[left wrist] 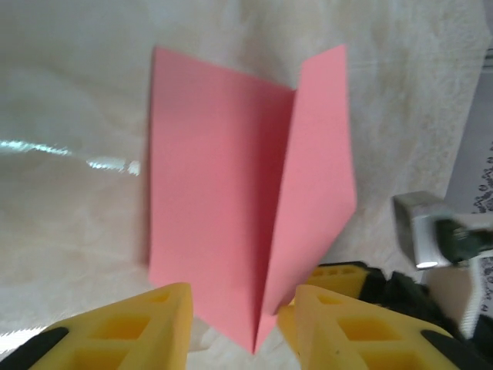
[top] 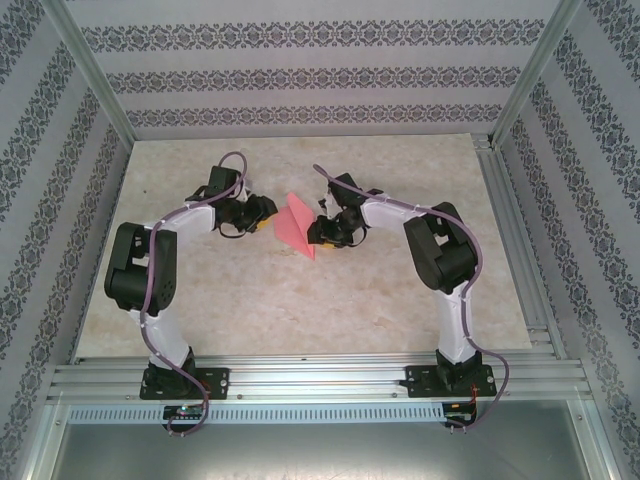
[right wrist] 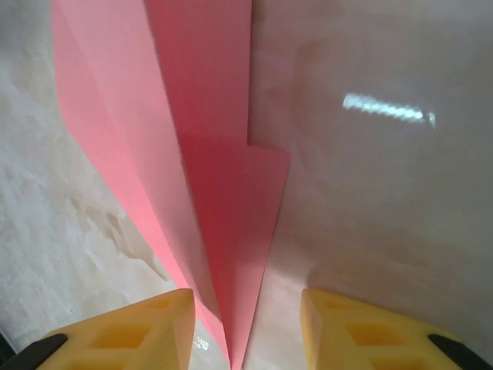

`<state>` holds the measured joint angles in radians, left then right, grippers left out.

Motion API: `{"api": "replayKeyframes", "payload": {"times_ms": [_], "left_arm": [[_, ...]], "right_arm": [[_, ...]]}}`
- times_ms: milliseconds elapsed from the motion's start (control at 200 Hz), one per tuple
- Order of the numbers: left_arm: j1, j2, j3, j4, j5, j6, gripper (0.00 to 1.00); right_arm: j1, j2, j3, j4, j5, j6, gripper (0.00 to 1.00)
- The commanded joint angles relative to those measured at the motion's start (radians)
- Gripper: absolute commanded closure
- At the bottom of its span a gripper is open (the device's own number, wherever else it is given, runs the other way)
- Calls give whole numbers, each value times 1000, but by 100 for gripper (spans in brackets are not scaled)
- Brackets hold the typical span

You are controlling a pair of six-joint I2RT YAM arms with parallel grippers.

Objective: Fold a paper plane with a square sheet of paper (pick it up from the middle)
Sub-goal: Fourth fold the wing at the center of the table, then turn over the paper at the center of the table.

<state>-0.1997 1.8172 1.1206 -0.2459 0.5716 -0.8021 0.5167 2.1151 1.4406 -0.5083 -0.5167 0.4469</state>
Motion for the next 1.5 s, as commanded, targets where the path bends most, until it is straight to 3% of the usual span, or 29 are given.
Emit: {"api": "replayKeyframes", "payload": {"times_ms": [0, 365, 540, 914, 1234, 1419, 1494], "left_arm": [[-12, -59, -39, 83, 9, -20, 59], [-51, 3, -46, 106, 31, -28, 63], [-68, 55, -41, 139, 31, -58, 65], [-100, 114, -56, 194, 20, -103, 68], [-101, 62, -72, 169, -12, -91, 70], [-99, -50, -151, 173, -80, -106, 63], [-101, -103, -222, 262, -61, -128, 54]], "right_arm": [[17, 47, 53, 16, -25, 3, 63], [35, 81, 85, 26, -44, 14, 69], [35, 73, 71, 55, -52, 31, 77], [34, 64, 60, 87, -85, 56, 73], [32, 43, 49, 112, -111, 74, 95], [19, -26, -7, 222, -181, 147, 100], [12, -71, -54, 285, -187, 195, 99]]}}
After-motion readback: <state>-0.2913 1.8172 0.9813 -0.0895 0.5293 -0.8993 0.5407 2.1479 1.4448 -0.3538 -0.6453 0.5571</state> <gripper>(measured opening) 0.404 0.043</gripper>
